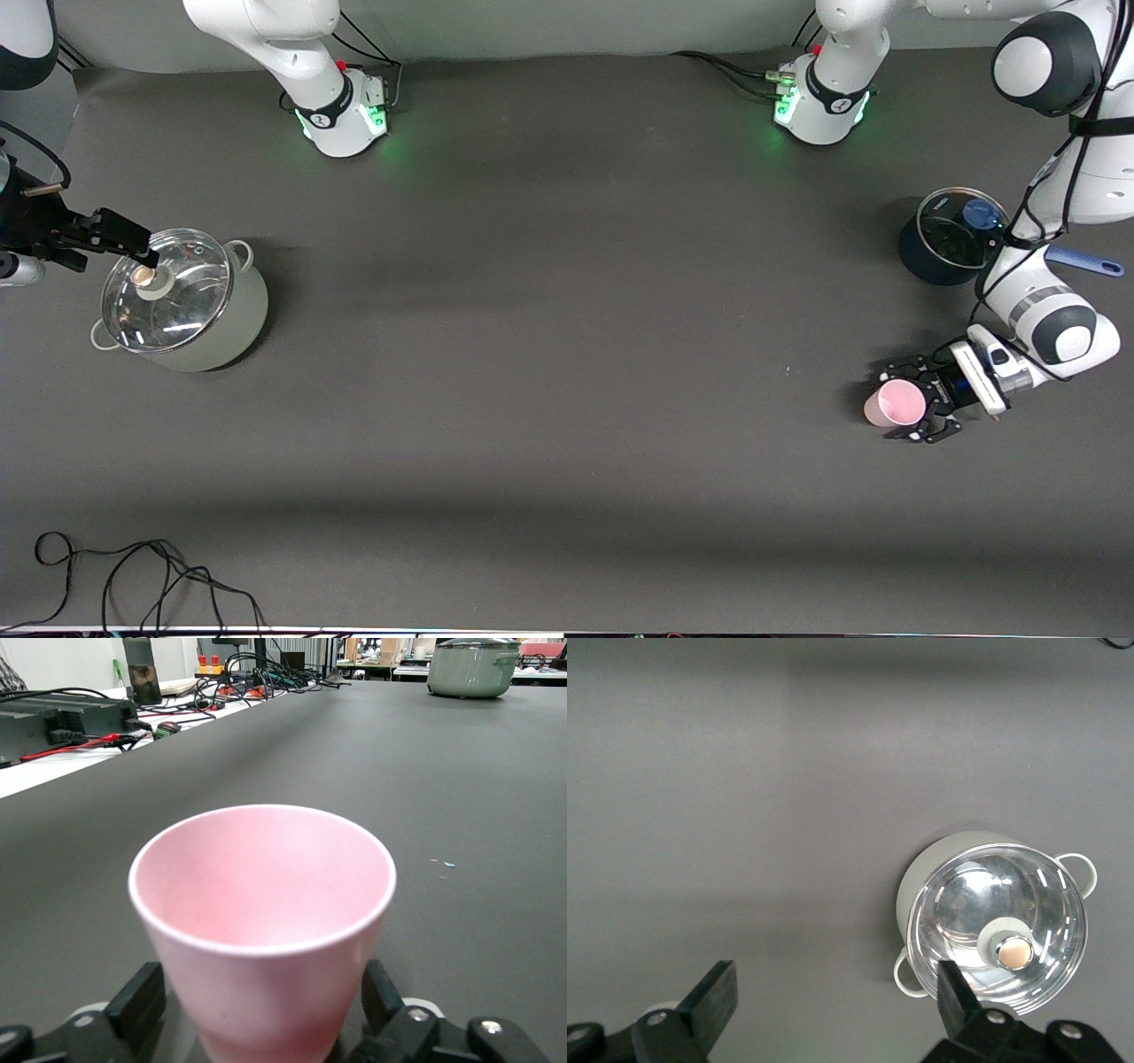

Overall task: Transfer pink cup from left to right arm
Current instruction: 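Close the left gripper around the pink cup's rim, then lift the pink cup and carry it toward the table's middle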

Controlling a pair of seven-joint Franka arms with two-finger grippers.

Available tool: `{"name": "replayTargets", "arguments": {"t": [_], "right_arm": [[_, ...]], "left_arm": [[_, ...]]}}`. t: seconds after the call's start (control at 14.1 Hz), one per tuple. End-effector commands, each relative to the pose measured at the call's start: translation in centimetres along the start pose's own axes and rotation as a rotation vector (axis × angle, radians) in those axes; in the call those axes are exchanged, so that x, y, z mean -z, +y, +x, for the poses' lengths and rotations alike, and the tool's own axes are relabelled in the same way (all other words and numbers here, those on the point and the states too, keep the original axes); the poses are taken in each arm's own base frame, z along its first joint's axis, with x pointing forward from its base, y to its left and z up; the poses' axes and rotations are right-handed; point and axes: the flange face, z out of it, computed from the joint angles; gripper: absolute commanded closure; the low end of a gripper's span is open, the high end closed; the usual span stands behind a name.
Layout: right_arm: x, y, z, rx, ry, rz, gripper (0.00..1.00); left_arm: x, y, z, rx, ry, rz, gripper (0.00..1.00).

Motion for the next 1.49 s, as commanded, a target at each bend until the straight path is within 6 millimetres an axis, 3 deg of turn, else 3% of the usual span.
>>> {"name": "replayTargets", "arguments": {"t": [0.0, 0.21, 0.28, 0.5, 0.57, 0.78, 0.99, 1.13, 1.42], "right_arm": [[0.2, 0.0, 0.1, 0.002, -0.003, -0.009, 0.00], [0.2, -0.1, -0.1, 0.003, -0.011, -0.008, 0.00], [0.2, 0.0, 0.0, 0.002, -0.011, -0.008, 0.00], [0.2, 0.0, -0.1, 0.002, -0.013, -0.008, 0.00], [0.2, 0.0, 0.0, 0.003, -0.013, -0.008, 0.00], [0.2, 0.0, 0.0, 0.029, -0.016, -0.009, 0.00], [0.4, 0.2, -0.2, 0.028, -0.025, -0.010, 0.00], [0.1, 0.1, -0.1, 0.029, -0.034, -0.009, 0.00], [0.4, 0.4, 0.3, 0.025, -0.027, -0.011, 0.00]], "left_arm": [[0.0, 0.4, 0.1, -0.007, -0.004, 0.018, 0.33], [0.0, 0.5, 0.2, -0.008, -0.005, 0.016, 0.40], [0.1, 0.5, 0.1, -0.007, -0.005, 0.018, 0.49], [0.5, 0.1, 0.8, 0.003, -0.011, 0.025, 0.53], [0.8, -0.3, 1.3, 0.023, -0.026, 0.034, 0.56], [0.4, -1.5, 5.4, 0.089, -0.045, 0.033, 0.58], [-2.5, -1.7, 11.3, 0.174, -0.068, 0.028, 0.58], [-4.8, -1.9, 17.8, 0.254, -0.042, 0.043, 0.58], [-11.7, 1.8, 29.4, 0.349, -0.014, 0.105, 0.59]]}}
